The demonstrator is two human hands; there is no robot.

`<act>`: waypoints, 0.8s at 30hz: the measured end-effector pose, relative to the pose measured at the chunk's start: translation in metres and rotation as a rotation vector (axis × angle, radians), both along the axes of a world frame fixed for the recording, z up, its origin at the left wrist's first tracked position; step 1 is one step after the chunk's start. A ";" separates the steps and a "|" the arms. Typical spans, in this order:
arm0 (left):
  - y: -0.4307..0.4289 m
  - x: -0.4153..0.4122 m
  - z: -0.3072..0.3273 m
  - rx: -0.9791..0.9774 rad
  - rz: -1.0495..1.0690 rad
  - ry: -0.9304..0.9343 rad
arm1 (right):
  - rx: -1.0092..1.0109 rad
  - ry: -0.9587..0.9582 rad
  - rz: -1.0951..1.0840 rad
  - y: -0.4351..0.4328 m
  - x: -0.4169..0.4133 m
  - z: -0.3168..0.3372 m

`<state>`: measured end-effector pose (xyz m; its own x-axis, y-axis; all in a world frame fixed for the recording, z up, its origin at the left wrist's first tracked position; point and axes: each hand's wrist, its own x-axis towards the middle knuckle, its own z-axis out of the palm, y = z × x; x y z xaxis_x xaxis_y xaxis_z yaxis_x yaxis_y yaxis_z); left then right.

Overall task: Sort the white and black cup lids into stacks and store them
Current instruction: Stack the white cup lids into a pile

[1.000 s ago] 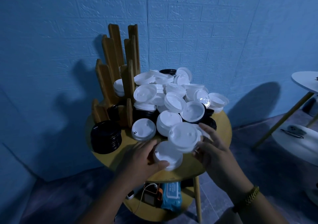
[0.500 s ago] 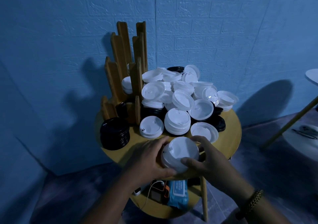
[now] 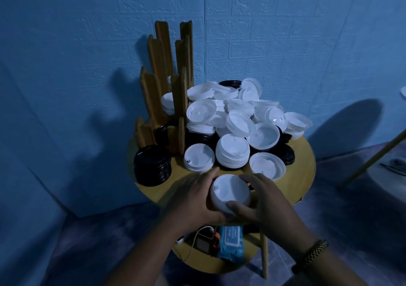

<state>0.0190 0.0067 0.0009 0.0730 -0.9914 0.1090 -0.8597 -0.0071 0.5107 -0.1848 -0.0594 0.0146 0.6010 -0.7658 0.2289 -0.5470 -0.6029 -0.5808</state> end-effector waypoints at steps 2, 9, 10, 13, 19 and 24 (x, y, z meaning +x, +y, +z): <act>0.000 0.000 0.000 0.002 -0.009 -0.002 | -0.011 0.007 0.004 -0.001 0.002 0.000; 0.001 0.002 -0.002 0.003 -0.027 -0.029 | -0.023 0.042 -0.009 -0.005 0.005 -0.003; 0.000 0.002 -0.004 -0.005 -0.026 -0.031 | -0.023 0.043 -0.008 -0.004 0.004 -0.003; -0.001 0.002 -0.003 -0.017 -0.018 -0.002 | -0.027 0.036 -0.011 -0.004 0.005 -0.005; -0.001 0.002 0.003 0.031 -0.020 0.033 | -0.046 0.004 -0.033 -0.002 0.007 -0.010; -0.002 0.003 0.005 0.052 -0.008 0.028 | -0.034 0.030 0.021 -0.007 0.001 -0.009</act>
